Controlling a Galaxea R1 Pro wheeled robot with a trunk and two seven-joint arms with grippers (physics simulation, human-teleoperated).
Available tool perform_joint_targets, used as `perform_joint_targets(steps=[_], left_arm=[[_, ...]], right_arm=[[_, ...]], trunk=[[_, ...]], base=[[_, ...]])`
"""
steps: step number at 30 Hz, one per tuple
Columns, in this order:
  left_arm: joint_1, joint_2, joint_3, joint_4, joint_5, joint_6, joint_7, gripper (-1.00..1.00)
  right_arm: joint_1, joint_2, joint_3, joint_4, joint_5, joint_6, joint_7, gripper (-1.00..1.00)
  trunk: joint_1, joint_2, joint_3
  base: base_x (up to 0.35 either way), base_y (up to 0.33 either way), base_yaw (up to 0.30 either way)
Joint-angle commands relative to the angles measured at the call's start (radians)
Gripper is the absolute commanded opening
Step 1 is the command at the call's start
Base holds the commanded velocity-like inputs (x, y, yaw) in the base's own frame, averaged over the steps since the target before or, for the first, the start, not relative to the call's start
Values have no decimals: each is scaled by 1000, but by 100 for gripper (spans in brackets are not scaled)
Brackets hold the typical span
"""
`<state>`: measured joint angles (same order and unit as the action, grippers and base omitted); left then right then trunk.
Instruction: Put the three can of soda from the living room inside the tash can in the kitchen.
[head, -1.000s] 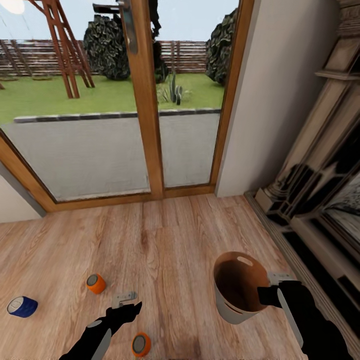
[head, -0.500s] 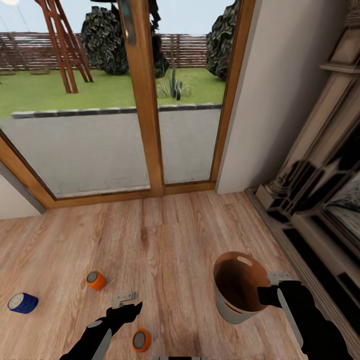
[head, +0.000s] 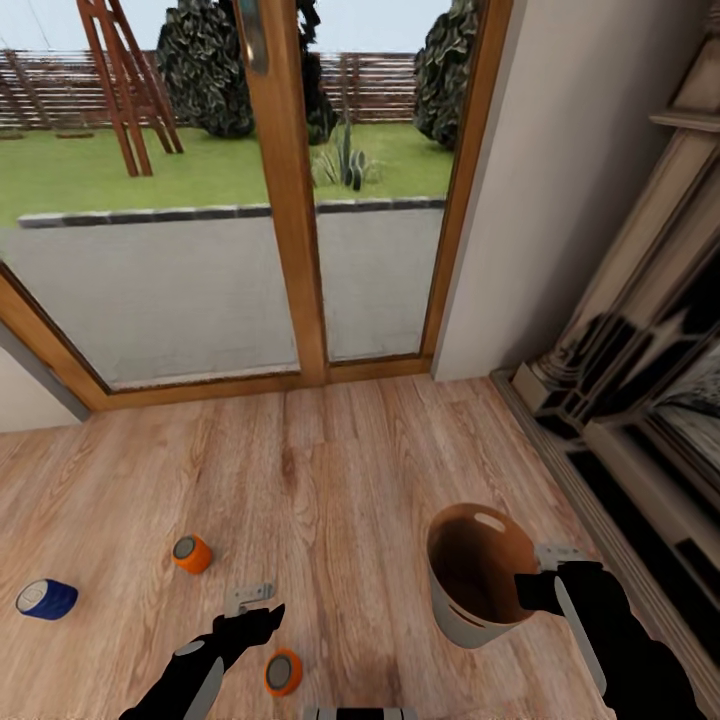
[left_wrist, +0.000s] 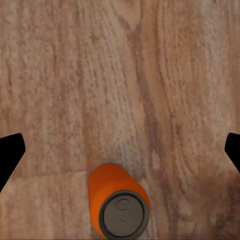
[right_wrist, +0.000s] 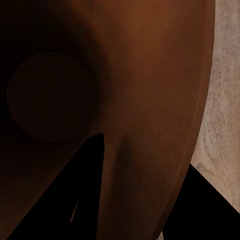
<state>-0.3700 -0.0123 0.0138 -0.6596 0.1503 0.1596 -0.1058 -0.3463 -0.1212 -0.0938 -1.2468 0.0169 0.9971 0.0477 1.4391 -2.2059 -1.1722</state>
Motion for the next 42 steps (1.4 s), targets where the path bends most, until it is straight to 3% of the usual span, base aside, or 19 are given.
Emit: perform_joint_targets(steps=[1, 42], left_arm=[[0, 0, 0, 0, 0, 0, 0, 100], [0, 0, 0, 0, 0, 0, 0, 100]], right_arm=[[0, 0, 0, 0, -12, 0, 0, -100], [0, 0, 1, 0, -11, 0, 0, -100]], trunk=[[0, 0, -2], [0, 0, -68]], base=[[0, 0, 0], [0, -11, 0]])
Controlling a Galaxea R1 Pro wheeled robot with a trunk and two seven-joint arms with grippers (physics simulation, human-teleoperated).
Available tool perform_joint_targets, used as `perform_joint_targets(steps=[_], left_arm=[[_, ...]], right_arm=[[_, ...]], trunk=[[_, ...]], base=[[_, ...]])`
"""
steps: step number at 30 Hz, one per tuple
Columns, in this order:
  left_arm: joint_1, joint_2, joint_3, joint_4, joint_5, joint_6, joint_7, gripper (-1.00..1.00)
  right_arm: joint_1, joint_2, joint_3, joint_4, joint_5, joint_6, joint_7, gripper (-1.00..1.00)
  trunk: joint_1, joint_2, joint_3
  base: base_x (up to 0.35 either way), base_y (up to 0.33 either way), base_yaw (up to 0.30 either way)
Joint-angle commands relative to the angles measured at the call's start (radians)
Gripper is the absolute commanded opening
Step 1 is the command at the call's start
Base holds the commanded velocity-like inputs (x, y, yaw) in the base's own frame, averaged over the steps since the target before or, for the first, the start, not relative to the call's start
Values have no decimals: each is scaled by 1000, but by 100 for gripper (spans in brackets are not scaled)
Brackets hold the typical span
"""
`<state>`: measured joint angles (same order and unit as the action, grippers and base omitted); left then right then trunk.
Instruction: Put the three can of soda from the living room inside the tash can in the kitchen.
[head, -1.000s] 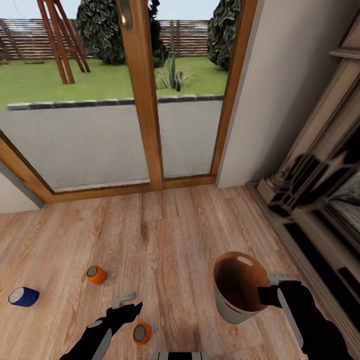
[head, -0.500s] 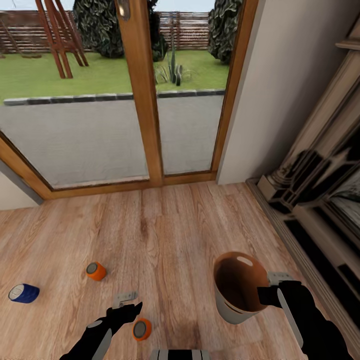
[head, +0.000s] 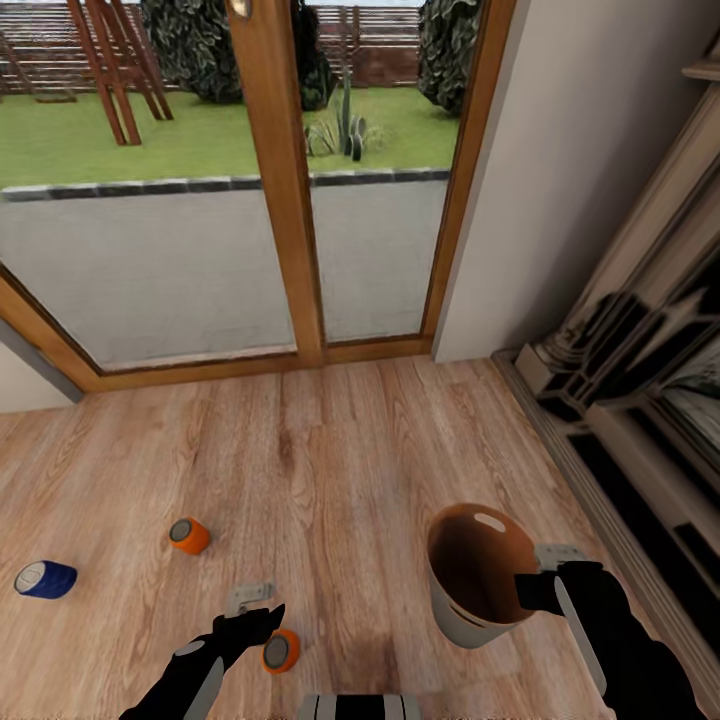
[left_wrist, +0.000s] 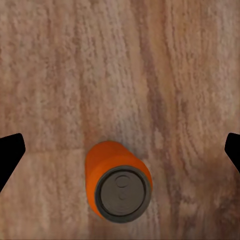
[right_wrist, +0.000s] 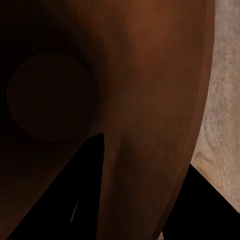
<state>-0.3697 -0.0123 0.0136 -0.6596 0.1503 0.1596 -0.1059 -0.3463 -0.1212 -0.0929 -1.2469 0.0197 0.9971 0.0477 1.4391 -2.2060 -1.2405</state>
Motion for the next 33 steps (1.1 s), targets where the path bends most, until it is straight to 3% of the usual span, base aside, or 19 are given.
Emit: perform_joint_targets(steps=[1, 26, 33], left_arm=[[0, 0, 0, 0, 0, 0, 0, 100], [0, 0, -1, 0, 0, 0, -1, 100], [0, 0, -1, 0, 0, 0, -1, 100]], right_arm=[[0, 0, 0, 0, -14, 0, 0, -100], [0, 0, 0, 0, -14, 0, 0, -100], [0, 0, 0, 0, -14, 0, 0, -100]], trunk=[[0, 0, -2], [0, 0, -42], [19, -35, -69]], base=[[0, -1, 0], [0, 0, 0], [0, 0, 0]])
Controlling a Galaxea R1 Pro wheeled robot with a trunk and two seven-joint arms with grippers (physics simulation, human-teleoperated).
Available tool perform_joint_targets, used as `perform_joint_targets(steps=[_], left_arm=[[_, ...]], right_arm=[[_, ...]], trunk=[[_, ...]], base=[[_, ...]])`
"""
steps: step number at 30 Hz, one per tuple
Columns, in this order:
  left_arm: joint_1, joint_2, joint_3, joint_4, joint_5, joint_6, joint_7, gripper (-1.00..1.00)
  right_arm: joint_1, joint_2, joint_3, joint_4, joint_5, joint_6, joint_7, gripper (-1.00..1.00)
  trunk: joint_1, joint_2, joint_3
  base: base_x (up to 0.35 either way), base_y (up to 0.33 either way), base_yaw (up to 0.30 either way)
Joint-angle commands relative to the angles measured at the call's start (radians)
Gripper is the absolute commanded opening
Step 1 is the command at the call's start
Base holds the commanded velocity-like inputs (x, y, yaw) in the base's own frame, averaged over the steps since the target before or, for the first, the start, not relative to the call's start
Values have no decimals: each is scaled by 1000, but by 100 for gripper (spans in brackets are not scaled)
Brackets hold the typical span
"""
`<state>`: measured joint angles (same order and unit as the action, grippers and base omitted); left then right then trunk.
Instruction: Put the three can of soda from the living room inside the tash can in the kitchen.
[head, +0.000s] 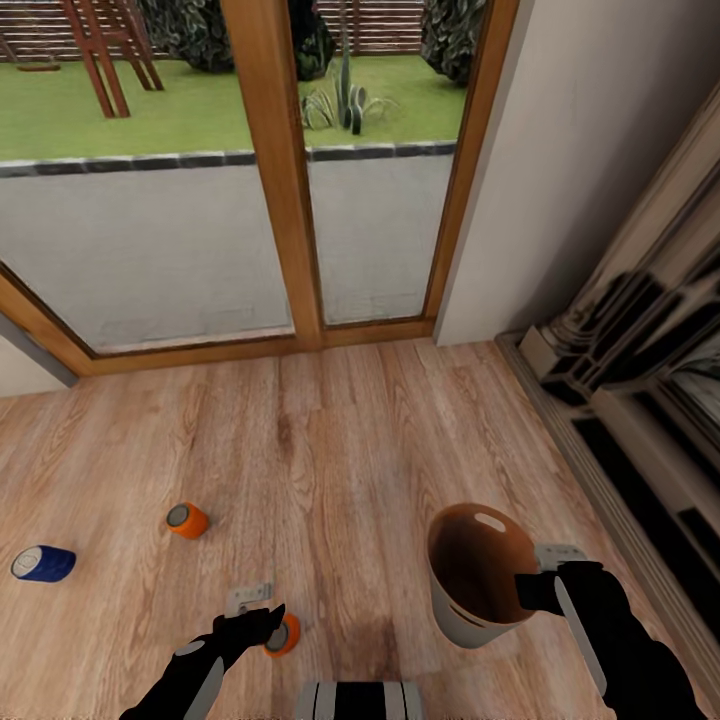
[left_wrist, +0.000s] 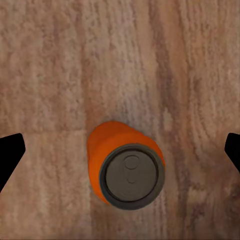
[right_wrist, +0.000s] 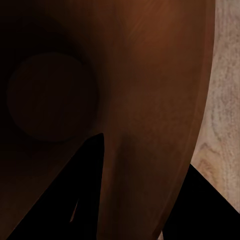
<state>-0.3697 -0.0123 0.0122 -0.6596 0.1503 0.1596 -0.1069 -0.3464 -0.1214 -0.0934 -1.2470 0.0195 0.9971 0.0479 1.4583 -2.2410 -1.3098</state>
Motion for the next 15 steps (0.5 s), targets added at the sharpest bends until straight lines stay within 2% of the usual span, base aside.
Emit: perform_joint_targets(steps=[1, 4, 8, 15], left_arm=[[0, 0, 0, 0, 0, 0, 0, 100], [0, 0, 0, 0, 0, 0, 0, 100], [0, 0, 0, 0, 0, 0, 0, 100], [0, 0, 0, 0, 0, 0, 0, 100]], right_arm=[[0, 0, 0, 0, -14, 0, 0, -100], [0, -1, 0, 0, -14, 0, 0, -100], [0, 0, 0, 0, -14, 0, 0, -100], [0, 0, 0, 0, -14, 0, 0, -100]], trunk=[[0, 0, -2], [0, 0, -6], [15, -28, -26], [15, -28, -36]], base=[[0, 0, 0], [0, 0, 0], [0, 0, 0], [0, 0, 0]])
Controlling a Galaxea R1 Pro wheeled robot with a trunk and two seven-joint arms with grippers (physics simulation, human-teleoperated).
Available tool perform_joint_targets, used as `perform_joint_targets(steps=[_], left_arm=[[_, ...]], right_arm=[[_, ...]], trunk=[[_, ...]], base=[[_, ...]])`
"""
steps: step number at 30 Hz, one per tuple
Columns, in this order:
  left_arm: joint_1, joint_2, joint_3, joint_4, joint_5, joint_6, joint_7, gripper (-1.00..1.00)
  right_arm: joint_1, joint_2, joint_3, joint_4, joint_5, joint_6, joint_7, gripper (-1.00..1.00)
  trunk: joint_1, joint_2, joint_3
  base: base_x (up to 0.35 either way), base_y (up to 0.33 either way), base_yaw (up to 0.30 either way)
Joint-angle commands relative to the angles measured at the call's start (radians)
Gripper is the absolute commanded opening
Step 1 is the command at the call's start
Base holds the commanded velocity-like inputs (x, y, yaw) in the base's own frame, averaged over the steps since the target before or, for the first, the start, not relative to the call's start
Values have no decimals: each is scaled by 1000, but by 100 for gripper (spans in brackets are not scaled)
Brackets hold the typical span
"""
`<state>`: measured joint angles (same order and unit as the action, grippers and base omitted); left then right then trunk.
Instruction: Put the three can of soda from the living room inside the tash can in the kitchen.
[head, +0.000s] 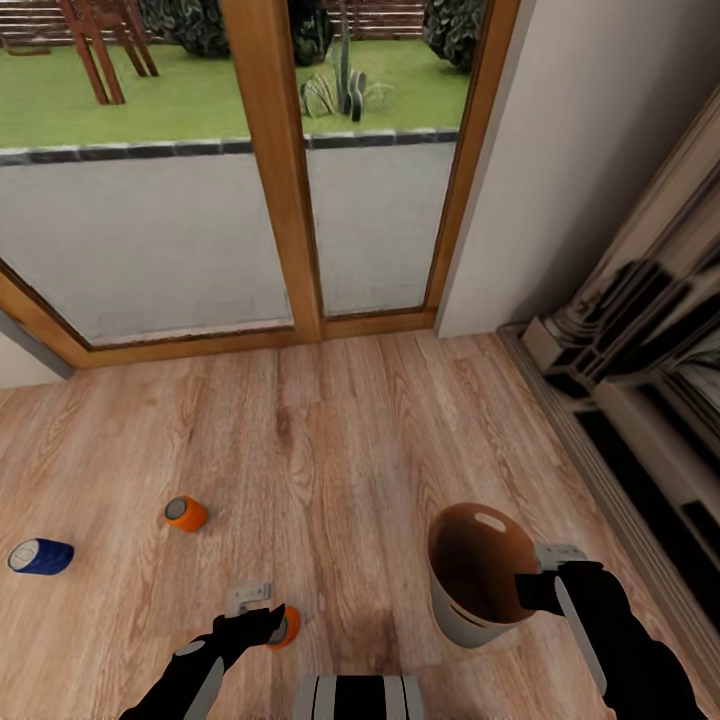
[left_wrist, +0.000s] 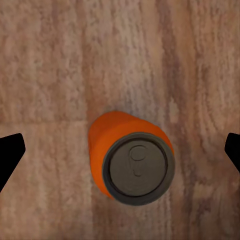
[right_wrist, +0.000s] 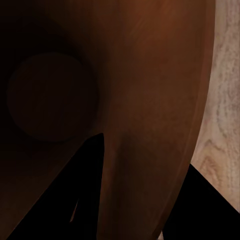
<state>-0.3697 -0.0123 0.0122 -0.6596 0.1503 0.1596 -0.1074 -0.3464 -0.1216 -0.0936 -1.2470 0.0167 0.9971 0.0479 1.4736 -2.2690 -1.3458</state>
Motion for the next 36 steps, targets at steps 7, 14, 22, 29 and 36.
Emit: perform_joint_targets(steps=[7, 14, 22, 29, 36], left_arm=[[0, 0, 0, 0, 0, 0, 0, 100], [0, 0, 0, 0, 0, 0, 0, 100], [0, 0, 0, 0, 0, 0, 0, 100], [0, 0, 0, 0, 0, 0, 0, 100], [0, 0, 0, 0, 0, 0, 0, 100]], right_arm=[[0, -1, 0, 0, -12, 0, 0, -100], [0, -1, 1, 0, -12, 0, 0, -100], [0, 0, 1, -57, -12, 0, 0, -100], [0, 0, 3, -144, -12, 1, 1, -100], [0, -1, 3, -190, -11, 3, 1, -100]], trunk=[[0, 0, -2], [0, 0, -2], [0, 0, -2], [0, 0, -2], [0, 0, -2]], base=[[6, -50, 0], [21, -75, 0], [2, -6, 0], [0, 0, 0], [0, 0, 0]])
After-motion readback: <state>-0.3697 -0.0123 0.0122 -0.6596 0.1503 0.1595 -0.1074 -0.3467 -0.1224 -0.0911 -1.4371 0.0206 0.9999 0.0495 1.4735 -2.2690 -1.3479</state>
